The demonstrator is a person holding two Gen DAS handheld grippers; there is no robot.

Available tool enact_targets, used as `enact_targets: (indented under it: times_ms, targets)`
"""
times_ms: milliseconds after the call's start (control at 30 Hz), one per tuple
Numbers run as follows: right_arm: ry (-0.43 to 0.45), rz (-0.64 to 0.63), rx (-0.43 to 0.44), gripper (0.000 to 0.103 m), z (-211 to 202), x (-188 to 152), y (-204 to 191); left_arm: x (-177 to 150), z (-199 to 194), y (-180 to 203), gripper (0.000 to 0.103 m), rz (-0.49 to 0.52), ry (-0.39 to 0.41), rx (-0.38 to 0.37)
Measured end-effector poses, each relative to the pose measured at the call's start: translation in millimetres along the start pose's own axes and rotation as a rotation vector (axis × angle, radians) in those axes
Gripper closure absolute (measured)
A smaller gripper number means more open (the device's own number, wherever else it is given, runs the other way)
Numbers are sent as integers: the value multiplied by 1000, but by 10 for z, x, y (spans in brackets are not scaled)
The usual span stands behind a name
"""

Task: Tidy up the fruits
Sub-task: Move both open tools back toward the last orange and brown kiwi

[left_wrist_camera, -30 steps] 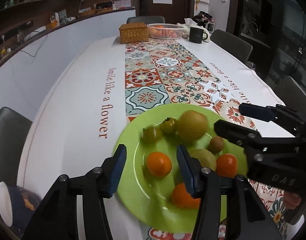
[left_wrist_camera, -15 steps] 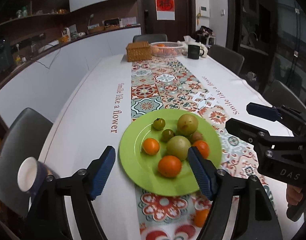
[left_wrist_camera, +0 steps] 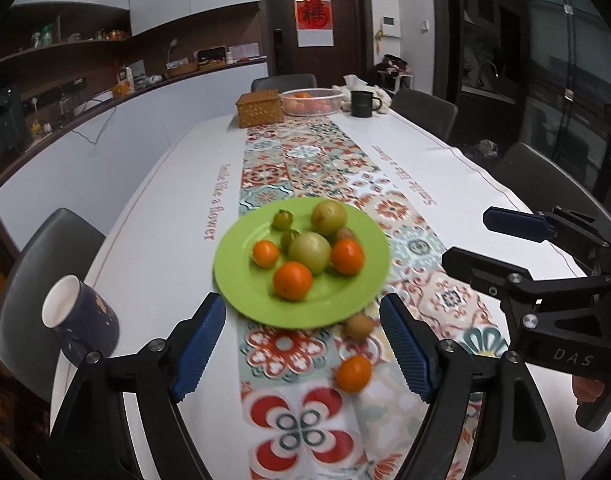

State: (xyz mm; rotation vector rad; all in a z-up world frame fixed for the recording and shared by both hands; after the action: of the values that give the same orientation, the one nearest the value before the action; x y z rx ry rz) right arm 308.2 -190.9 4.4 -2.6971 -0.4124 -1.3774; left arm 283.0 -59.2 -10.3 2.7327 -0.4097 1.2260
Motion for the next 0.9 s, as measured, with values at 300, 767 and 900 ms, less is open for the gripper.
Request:
enact_targets:
  times_ms: [300, 767, 900]
  targets:
    - [-86, -4, -4, 39, 1, -394, 50, -311, 162, 202, 24, 18, -68, -34]
    - [-197, 24, -35, 39, 291, -753, 111, -632, 671, 213, 45, -46, -201, -106]
    - [-214, 30, -27, 39, 340, -782, 101, -655, 760, 223, 53, -51, -220, -113]
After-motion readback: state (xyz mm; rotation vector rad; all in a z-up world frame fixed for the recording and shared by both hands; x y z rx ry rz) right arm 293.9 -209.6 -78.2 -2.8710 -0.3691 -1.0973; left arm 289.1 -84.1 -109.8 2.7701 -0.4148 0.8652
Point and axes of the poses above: each gripper's, at about its wrist camera, not at the fingertips, and z roughly the way its jaws point, y to its right, x to its top, the point moved 3 cm from there along z, roughly the way its jaws point, and after that the axes turned 6 degrees about -x, right-handed, at the moved point
